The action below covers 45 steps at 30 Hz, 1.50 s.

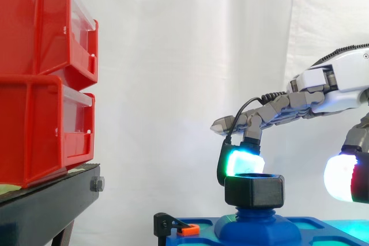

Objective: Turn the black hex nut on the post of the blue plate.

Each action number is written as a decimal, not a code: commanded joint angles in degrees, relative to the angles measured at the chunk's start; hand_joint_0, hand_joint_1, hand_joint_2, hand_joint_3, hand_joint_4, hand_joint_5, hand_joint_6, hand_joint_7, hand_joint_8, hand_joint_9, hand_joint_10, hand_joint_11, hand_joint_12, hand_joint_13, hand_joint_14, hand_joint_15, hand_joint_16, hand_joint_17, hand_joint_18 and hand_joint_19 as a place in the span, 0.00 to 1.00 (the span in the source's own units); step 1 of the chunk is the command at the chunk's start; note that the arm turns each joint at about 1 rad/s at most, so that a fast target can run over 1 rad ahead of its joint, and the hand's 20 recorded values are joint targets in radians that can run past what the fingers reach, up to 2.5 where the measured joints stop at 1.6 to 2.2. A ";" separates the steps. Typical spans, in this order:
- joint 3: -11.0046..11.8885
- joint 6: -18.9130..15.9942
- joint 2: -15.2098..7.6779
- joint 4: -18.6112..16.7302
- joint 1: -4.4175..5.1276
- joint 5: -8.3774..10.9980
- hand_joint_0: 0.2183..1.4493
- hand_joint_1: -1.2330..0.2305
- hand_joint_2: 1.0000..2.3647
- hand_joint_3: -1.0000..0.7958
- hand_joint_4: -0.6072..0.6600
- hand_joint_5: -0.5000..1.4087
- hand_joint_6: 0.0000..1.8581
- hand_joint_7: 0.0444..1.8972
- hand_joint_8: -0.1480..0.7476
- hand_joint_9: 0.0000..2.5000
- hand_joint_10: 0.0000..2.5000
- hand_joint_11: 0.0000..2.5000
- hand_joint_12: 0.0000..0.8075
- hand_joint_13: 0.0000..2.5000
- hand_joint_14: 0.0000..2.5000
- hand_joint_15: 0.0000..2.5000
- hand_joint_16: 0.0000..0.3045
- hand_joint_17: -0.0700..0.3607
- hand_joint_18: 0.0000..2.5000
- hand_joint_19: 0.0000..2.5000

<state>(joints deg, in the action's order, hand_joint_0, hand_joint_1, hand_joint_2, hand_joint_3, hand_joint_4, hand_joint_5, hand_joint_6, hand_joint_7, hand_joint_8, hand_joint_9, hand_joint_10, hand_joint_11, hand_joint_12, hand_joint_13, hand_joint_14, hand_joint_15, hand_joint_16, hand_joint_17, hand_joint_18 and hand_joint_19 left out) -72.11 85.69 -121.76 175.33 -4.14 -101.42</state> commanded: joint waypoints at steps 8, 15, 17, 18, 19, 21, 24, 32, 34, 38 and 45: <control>0.04 0.27 0.56 0.72 0.01 -0.09 0.16 0.41 0.00 0.28 0.61 0.11 0.27 0.40 0.35 0.00 0.00 0.00 0.41 0.01 0.00 0.01 0.16 0.41 0.01 0.05; 0.04 3.25 1.44 4.50 0.36 -0.27 0.16 0.41 0.00 0.28 0.61 0.11 0.27 0.40 0.35 0.00 0.00 0.00 0.41 0.01 0.00 0.01 0.16 0.41 0.01 0.05; -0.05 4.13 1.97 5.02 0.45 -0.18 0.16 0.41 0.00 0.28 0.61 0.11 0.27 0.40 0.35 0.00 0.00 0.00 0.41 0.01 0.00 0.01 0.16 0.41 0.01 0.05; -0.05 4.22 2.14 5.02 0.54 -0.09 0.16 0.41 0.00 0.28 0.61 0.11 0.27 0.40 0.35 0.00 0.00 0.00 0.41 0.01 0.00 0.01 0.16 0.41 0.01 0.05; -0.05 4.22 2.23 5.11 0.62 0.00 0.16 0.41 0.00 0.28 0.61 0.11 0.27 0.40 0.35 0.00 0.00 0.00 0.41 0.01 0.00 0.01 0.16 0.41 0.01 0.05; 0.04 4.13 2.23 5.29 0.71 0.00 0.16 0.41 0.00 0.28 0.61 0.11 0.27 0.40 0.35 0.00 0.00 0.00 0.41 0.01 0.00 0.01 0.16 0.41 0.01 0.05; -0.05 4.13 2.23 5.81 0.98 0.00 0.16 0.41 0.00 0.28 0.61 0.11 0.27 0.40 0.35 0.00 0.00 0.00 0.40 0.01 0.00 0.01 0.15 0.41 0.01 0.05; 0.04 4.13 2.23 5.99 1.50 -0.09 0.16 0.41 0.00 0.28 0.61 0.11 0.27 0.40 0.35 0.00 0.00 0.00 0.40 0.01 0.00 0.01 0.15 0.41 0.01 0.05; -0.05 4.04 2.23 6.17 1.68 0.00 0.17 0.41 0.00 0.28 0.61 0.11 0.27 0.40 0.35 0.00 0.00 0.00 0.40 0.02 0.00 0.01 0.15 0.41 0.01 0.05; 0.04 4.13 2.49 6.60 2.21 0.00 0.17 0.41 0.00 0.28 0.61 0.11 0.27 0.40 0.35 0.00 0.00 0.00 0.40 0.02 0.00 0.01 0.15 0.40 0.01 0.05; -0.05 4.04 2.76 6.78 3.09 0.08 0.17 0.40 0.00 0.28 0.61 0.12 0.27 0.40 0.35 0.00 0.00 0.00 0.40 0.03 0.00 0.00 0.15 0.41 0.04 0.04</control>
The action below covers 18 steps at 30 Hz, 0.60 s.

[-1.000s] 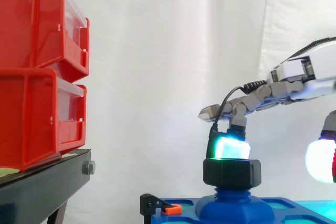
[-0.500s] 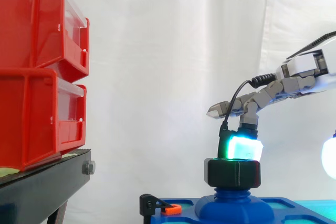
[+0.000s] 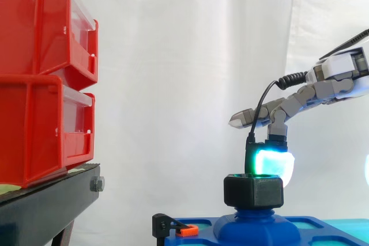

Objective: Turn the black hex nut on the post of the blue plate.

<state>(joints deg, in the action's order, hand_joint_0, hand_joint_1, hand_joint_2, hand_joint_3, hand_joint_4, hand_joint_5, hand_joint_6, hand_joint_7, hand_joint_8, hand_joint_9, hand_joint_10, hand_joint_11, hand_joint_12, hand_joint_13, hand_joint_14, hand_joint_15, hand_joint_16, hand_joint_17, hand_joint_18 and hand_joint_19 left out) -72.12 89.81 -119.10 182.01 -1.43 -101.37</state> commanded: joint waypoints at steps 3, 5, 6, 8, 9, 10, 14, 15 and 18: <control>-0.04 -0.07 0.10 0.10 0.81 0.12 0.17 0.40 0.00 0.28 0.61 0.12 0.27 0.40 0.35 0.00 0.00 0.00 0.40 0.03 0.00 0.01 0.15 0.41 0.04 0.04; -0.04 -0.07 0.10 0.27 0.99 0.21 0.17 0.40 0.00 0.28 0.61 0.12 0.27 0.40 0.35 0.00 0.00 0.00 0.40 0.03 0.00 0.01 0.15 0.41 0.04 0.04; 0.05 -0.07 0.10 0.36 1.16 0.30 0.17 0.40 0.00 0.28 0.61 0.12 0.27 0.40 0.35 0.00 0.00 0.00 0.40 0.03 0.00 0.01 0.15 0.40 0.04 0.04; -0.04 -0.07 0.10 0.54 1.25 0.39 0.17 0.40 0.00 0.28 0.61 0.12 0.27 0.40 0.35 0.00 0.00 0.00 0.40 0.03 0.00 0.01 0.15 0.40 0.04 0.04; -0.04 -0.07 0.10 0.80 1.34 0.47 0.17 0.40 0.00 0.28 0.61 0.12 0.27 0.40 0.35 0.00 0.00 0.00 0.40 0.03 0.00 0.01 0.15 0.40 0.04 0.04; 0.05 -0.07 0.10 0.89 1.43 0.56 0.17 0.40 0.00 0.28 0.61 0.12 0.27 0.40 0.35 0.00 0.00 0.00 0.40 0.03 0.00 0.01 0.15 0.40 0.04 0.04; 0.05 -0.07 0.10 1.15 1.51 0.56 0.17 0.40 0.00 0.28 0.61 0.12 0.27 0.40 0.35 0.00 0.00 0.00 0.40 0.04 0.00 0.01 0.15 0.40 0.04 0.04; 0.05 -0.07 0.10 1.15 1.51 0.56 0.17 0.40 0.00 0.28 0.61 0.12 0.27 0.40 0.35 0.00 0.00 0.00 0.40 0.04 0.00 0.01 0.15 0.40 0.04 0.04; -0.04 -0.07 0.45 1.15 1.60 0.47 0.18 0.40 0.00 0.28 0.61 0.12 0.27 0.40 0.35 0.00 0.00 0.00 0.40 0.04 0.00 0.01 0.15 0.40 0.04 0.04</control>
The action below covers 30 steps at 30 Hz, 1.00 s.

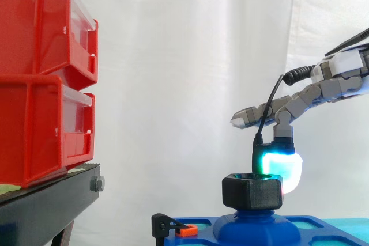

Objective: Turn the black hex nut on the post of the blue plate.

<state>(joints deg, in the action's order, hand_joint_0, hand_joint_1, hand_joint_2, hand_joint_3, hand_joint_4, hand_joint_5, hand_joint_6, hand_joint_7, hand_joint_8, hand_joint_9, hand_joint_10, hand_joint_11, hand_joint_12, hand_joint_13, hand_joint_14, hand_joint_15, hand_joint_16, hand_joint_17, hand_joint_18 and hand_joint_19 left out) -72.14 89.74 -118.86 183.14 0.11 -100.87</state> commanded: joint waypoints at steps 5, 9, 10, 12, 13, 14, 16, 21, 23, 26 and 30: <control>0.07 0.00 0.74 0.03 -0.64 -0.12 0.18 0.40 0.00 0.28 0.61 0.12 0.27 0.40 0.35 0.00 0.00 0.00 0.40 0.04 0.00 0.01 0.15 0.40 0.04 0.05; -0.02 0.00 0.82 0.03 -0.90 -0.12 0.18 0.40 0.00 0.28 0.61 0.12 0.27 0.40 0.35 0.00 0.00 0.00 0.40 0.04 0.00 0.01 0.15 0.40 0.04 0.04; -0.02 0.00 0.74 0.03 -0.99 -0.12 0.18 0.40 0.00 0.28 0.61 0.12 0.27 0.40 0.35 0.00 0.00 0.00 0.39 0.04 0.00 0.01 0.15 0.40 0.04 0.05; -0.02 0.00 1.09 0.12 -1.17 -0.12 0.18 0.40 0.00 0.28 0.61 0.12 0.27 0.40 0.35 0.00 0.00 0.00 0.39 0.05 0.00 0.01 0.15 0.40 0.05 0.05; -0.02 -0.09 1.09 0.03 -1.25 -0.12 0.18 0.40 0.00 0.28 0.61 0.12 0.27 0.40 0.35 0.00 0.00 0.00 0.39 0.05 0.00 0.01 0.15 0.40 0.05 0.05; 0.07 -0.09 1.18 0.03 -1.25 -0.12 0.18 0.40 0.00 0.28 0.61 0.12 0.27 0.40 0.35 0.00 0.00 0.00 0.39 0.05 0.00 0.01 0.15 0.40 0.05 0.05; 0.07 0.00 1.44 0.12 -1.34 -0.12 0.18 0.40 0.00 0.28 0.61 0.12 0.27 0.40 0.35 0.00 0.00 0.00 0.39 0.05 0.00 0.01 0.15 0.40 0.05 0.05; 0.33 -0.35 1.88 -0.06 -1.43 0.06 0.18 0.40 0.00 0.28 0.61 0.12 0.27 0.40 0.35 0.00 0.00 0.00 0.39 0.05 0.00 0.01 0.15 0.40 0.05 0.05; 0.86 -0.79 1.88 -0.06 -1.34 0.06 0.18 0.39 0.00 0.28 0.61 0.12 0.27 0.40 0.35 0.00 0.00 0.00 0.39 0.05 0.00 0.01 0.15 0.40 0.05 0.05; 1.65 -2.46 1.88 -0.06 -1.43 -0.12 0.18 0.36 0.00 0.28 0.61 0.12 0.27 0.40 0.35 0.00 0.00 0.00 0.39 0.05 0.00 0.01 0.15 0.40 0.05 0.04; 1.74 -6.68 1.79 -3.49 -1.25 -0.03 0.17 0.33 0.00 0.28 0.60 0.11 0.27 0.41 0.33 0.00 0.00 0.00 0.39 0.01 0.00 0.01 0.15 0.40 0.01 0.04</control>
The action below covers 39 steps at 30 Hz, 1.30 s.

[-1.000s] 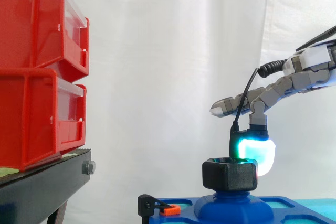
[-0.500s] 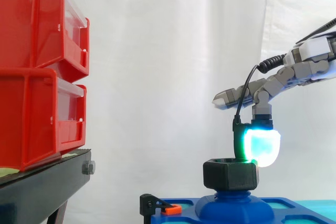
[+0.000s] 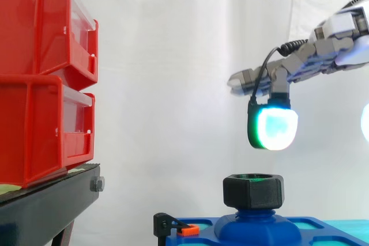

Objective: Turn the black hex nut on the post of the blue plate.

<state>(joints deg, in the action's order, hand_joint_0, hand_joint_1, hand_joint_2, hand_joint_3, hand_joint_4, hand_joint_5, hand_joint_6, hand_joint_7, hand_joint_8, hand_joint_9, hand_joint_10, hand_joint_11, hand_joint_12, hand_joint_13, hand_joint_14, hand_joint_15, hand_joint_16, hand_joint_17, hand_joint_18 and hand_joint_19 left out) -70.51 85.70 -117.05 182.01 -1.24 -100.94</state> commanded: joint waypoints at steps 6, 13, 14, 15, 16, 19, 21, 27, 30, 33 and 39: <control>0.10 -3.35 -1.16 -7.90 0.37 0.04 0.16 0.27 0.00 0.28 0.54 0.10 0.27 0.38 0.32 0.00 0.00 0.00 0.40 0.00 0.00 0.00 0.16 0.41 0.00 0.02; 0.10 -4.67 -3.53 -11.94 0.72 0.04 0.17 0.23 0.00 0.28 0.44 0.10 0.27 0.35 0.29 0.00 0.00 0.00 0.38 0.00 0.00 0.00 0.15 0.41 0.00 0.00; 0.10 -4.67 -3.53 -12.20 0.72 0.04 0.17 0.23 0.00 0.28 0.43 0.10 0.27 0.35 0.28 0.00 0.00 0.00 0.38 0.00 0.00 0.00 0.15 0.41 0.00 0.00; 0.10 -4.58 -3.53 -12.38 0.80 0.04 0.18 0.23 0.00 0.28 0.42 0.10 0.27 0.35 0.28 0.00 0.00 0.00 0.38 0.00 0.00 0.00 0.15 0.41 0.00 0.00; 0.10 -4.49 -3.53 -12.56 0.80 0.04 0.18 0.23 0.00 0.28 0.42 0.10 0.27 0.35 0.28 0.00 0.00 0.00 0.38 0.00 0.00 0.00 0.15 0.41 0.00 0.00; 0.02 -4.23 -3.53 -12.91 0.89 0.30 0.18 0.22 0.00 0.28 0.41 0.10 0.27 0.35 0.28 0.00 0.00 0.00 0.38 0.00 0.00 0.00 0.15 0.40 0.00 0.00; 0.02 -4.31 -4.76 -13.43 0.80 0.48 0.18 0.22 0.00 0.28 0.41 0.10 0.27 0.34 0.27 0.00 0.00 0.00 0.37 0.00 0.00 0.00 0.15 0.40 0.00 0.00; 0.10 -4.93 -7.31 -16.86 0.19 0.48 0.19 0.24 0.00 0.28 0.40 0.10 0.27 0.34 0.28 0.00 0.00 0.00 0.37 0.00 0.00 0.00 0.15 0.40 0.00 0.01; 0.10 -5.02 -7.31 -16.86 0.19 0.39 0.18 0.24 0.00 0.28 0.40 0.10 0.27 0.34 0.28 0.00 0.00 0.00 0.38 0.00 0.00 0.00 0.15 0.40 0.00 0.01; 0.10 -4.93 -7.31 -16.69 0.10 0.39 0.18 0.25 0.00 0.28 0.40 0.10 0.27 0.34 0.28 0.00 0.00 0.00 0.38 0.00 0.00 0.00 0.15 0.40 0.00 0.01; 0.02 -4.84 -7.31 -16.07 -0.16 0.22 0.18 0.26 0.00 0.28 0.41 0.10 0.27 0.34 0.28 0.00 0.00 0.00 0.38 0.00 0.00 0.00 0.15 0.40 0.00 0.01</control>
<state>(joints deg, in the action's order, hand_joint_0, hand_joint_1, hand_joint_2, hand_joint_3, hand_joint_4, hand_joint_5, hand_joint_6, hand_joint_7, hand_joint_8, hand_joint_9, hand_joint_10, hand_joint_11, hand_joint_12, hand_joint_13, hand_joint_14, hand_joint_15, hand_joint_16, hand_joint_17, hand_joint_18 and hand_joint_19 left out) -70.46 80.82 -124.35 165.54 -1.31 -100.62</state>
